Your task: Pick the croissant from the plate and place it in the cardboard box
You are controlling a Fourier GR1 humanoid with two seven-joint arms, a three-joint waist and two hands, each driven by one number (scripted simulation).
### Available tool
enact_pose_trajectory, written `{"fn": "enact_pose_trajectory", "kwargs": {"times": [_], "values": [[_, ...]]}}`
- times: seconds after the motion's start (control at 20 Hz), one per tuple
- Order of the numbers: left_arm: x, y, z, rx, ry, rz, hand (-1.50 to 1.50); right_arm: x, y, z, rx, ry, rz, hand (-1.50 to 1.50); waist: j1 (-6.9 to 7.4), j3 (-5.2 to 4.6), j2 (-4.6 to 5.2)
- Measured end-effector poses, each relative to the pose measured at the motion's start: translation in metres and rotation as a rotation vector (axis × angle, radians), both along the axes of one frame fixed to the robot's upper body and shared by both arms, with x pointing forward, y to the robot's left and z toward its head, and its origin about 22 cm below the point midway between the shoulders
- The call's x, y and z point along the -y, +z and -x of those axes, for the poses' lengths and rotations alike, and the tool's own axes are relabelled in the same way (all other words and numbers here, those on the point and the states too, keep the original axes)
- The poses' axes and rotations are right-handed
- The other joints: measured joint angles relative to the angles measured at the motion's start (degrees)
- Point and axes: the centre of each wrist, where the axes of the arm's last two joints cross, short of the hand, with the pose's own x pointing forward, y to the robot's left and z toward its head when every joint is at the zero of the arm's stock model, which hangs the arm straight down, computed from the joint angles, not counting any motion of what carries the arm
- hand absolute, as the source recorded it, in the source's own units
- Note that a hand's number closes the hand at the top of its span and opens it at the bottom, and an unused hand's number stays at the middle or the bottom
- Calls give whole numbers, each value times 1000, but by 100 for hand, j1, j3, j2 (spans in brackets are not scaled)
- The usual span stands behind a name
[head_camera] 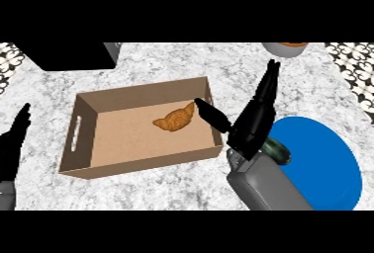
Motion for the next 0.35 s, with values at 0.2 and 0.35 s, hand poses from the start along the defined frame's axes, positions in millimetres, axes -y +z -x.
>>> {"fn": "enact_pose_trajectory", "kwargs": {"times": [0.2,0.35], "values": [[-3,1,1,2,11,0,0,26,-7,52,-10,-13,-16,-150,-19,-1,9],[1,-1,1,8,3,1,0,45,-9,93,-34,-11,-22,-150,18,0,29]]}}
